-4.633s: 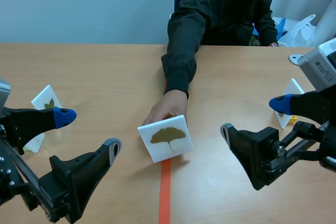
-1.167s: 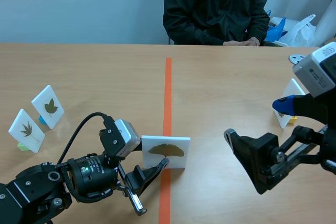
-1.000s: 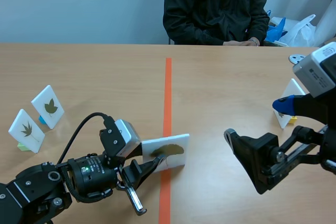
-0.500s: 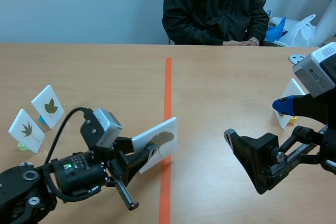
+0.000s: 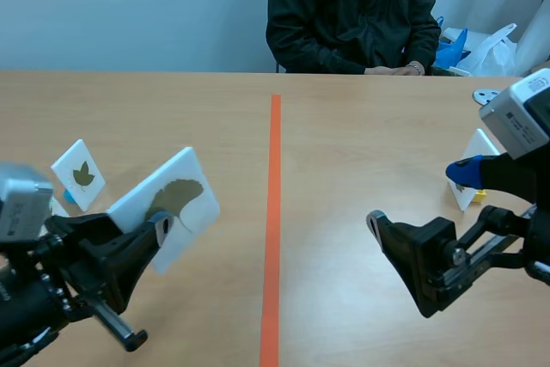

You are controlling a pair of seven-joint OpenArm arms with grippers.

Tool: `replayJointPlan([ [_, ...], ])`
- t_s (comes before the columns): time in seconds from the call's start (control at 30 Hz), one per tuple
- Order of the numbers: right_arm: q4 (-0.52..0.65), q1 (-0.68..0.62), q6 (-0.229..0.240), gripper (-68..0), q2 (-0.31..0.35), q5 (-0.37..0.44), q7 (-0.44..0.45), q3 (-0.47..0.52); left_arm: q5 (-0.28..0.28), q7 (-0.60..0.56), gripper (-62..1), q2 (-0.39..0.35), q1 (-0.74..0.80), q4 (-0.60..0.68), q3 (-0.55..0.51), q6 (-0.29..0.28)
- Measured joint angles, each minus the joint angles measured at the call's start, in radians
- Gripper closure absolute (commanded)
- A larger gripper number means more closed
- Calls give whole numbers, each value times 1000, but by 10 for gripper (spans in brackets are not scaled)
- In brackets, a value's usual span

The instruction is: Sort the leaf by its shape. The table is split by an orange tape line. A compound leaf with several leaflets goes to the left side, a simple leaf with one blade goes to the right side. Return to the home posture when a red brick is placed on the table.

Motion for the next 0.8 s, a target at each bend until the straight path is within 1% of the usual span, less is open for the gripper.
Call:
replayJointPlan([
  [0.07,0,0,0,-679,0,0,0,0,-33,1,-31,38,26,0,-61,1],
  [0.17,0,0,0,-679,0,0,0,0,-33,2,-31,96,40,-6,-124,1],
  [0.3,0,0,0,-679,0,0,0,0,-30,5,-32,158,53,-11,-163,1],
  [0.4,0,11,0,-679,3,0,-1,0,-30,-11,-31,185,71,-14,-182,1],
  [0.5,0,30,0,-679,3,0,0,0,-29,-24,-31,186,84,-15,-183,2],
  [0.57,0,32,0,-679,3,0,3,0,-29,-24,-31,184,84,-24,-183,26],
  [0.73,0,32,0,-679,3,0,3,0,-30,-23,-31,184,80,-90,-198,137],
  [0.8,0,32,0,-679,3,0,3,0,-30,-24,-31,184,80,-129,-212,170],
])
